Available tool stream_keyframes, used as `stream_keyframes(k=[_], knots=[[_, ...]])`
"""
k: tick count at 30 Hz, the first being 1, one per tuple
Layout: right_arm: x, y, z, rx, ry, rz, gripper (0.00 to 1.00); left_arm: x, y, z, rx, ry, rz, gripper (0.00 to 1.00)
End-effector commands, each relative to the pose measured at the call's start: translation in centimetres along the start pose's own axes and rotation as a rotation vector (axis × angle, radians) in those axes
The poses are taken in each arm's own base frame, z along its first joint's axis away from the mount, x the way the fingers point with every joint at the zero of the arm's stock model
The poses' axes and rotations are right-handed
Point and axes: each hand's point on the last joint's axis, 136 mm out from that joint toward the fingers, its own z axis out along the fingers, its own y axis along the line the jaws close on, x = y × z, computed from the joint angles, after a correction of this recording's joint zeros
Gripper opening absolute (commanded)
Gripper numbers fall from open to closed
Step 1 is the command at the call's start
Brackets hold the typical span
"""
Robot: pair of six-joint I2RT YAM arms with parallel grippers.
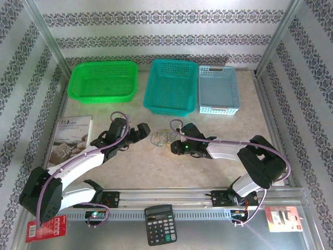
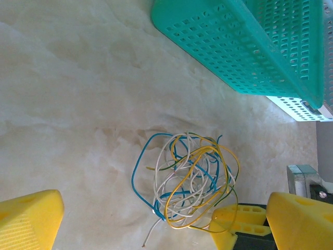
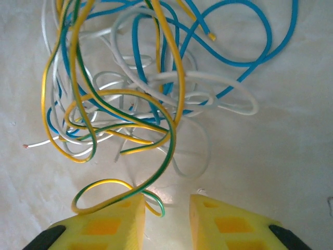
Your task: Untangle the cables
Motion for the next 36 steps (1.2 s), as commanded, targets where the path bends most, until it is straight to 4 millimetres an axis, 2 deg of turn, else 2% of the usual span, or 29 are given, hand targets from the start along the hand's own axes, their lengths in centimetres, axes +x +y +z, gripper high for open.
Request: stream_keyframes(k=[1, 15, 17, 20, 21, 22, 26, 30, 36], knots=[[-1.7, 1.3, -1.1, -0.032, -0.055, -0.021, 0.32, -0.7, -1.8, 0.0, 0.054, -0.018, -0.004, 1.00], [-1.9, 0.4, 0.6, -0.010, -0.043, -0.003, 0.31, -0.5, -1.8, 0.1, 0.056, -0.015, -0.008, 1.00], [-1.9, 0.5, 0.7, -0.015, -0.039, -0.003, 0.27, -0.5, -1.8, 0.1, 0.056, -0.016, -0.007, 1.00], [-1.8, 0.8, 0.4, -0.030, -0.037, -0.006, 0.14, -0.5, -1.8, 0.1, 0.054, -0.016, -0.008, 1.00], [-1.7, 0.9, 0.2, -0.034, -0.035, -0.006, 0.06, -0.4, -1.8, 0.0, 0.056, -0.015, -0.008, 1.00], [-1.7, 1.1, -0.2, -0.037, -0.040, -0.010, 0.00, -0.4, -1.8, 0.0, 0.055, -0.017, -0.007, 1.00], [-2.0, 1.7, -2.4, -0.050, -0.073, -0.018, 0.00, -0.4, -1.6, 0.0, 0.051, -0.018, 0.002, 1.00], [-2.8, 2.6, -5.6, -0.050, -0.132, -0.037, 0.00, -0.5, -1.7, -0.2, 0.056, -0.024, 0.021, 1.00], [-5.3, 4.6, -10.1, -0.064, -0.226, -0.083, 0.00, -0.6, -2.3, -0.5, 0.077, -0.026, 0.082, 1.00]])
